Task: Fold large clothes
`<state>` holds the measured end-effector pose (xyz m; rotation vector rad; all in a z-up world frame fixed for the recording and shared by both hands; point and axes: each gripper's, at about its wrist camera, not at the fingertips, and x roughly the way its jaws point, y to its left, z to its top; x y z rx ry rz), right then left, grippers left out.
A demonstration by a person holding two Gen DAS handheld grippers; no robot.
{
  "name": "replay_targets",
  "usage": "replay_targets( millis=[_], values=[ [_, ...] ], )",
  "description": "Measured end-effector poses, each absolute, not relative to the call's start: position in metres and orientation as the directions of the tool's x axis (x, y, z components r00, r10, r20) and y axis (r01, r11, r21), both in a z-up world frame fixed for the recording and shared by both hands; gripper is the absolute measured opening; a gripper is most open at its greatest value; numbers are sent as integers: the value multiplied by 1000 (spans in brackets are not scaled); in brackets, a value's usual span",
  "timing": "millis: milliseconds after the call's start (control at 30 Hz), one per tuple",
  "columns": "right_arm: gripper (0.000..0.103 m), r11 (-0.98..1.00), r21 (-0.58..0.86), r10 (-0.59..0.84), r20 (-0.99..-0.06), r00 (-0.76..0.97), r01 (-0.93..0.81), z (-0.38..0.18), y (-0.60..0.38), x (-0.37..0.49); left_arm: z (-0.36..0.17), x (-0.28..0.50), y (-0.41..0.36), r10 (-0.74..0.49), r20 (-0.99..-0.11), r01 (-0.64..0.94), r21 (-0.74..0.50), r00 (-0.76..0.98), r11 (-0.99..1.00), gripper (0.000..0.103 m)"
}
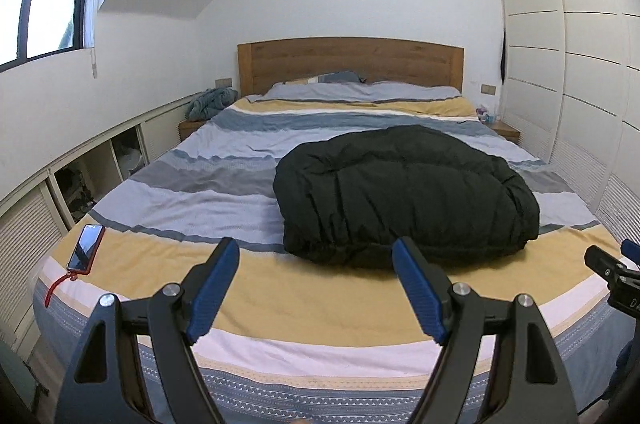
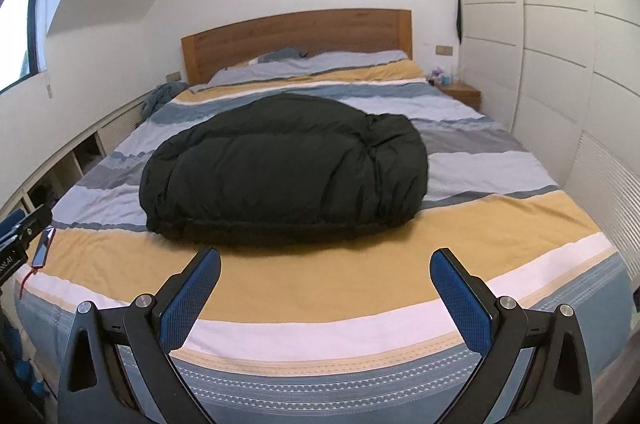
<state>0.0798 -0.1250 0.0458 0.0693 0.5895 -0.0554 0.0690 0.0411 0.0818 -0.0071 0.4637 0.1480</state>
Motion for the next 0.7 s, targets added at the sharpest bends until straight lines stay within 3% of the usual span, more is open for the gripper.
replay_targets(
  millis=[700],
  values=[
    [103,990,10,-113,-543,832,141,37,-153,59,69,54,20,88,-440,-71,55,894,996,78]
  ],
)
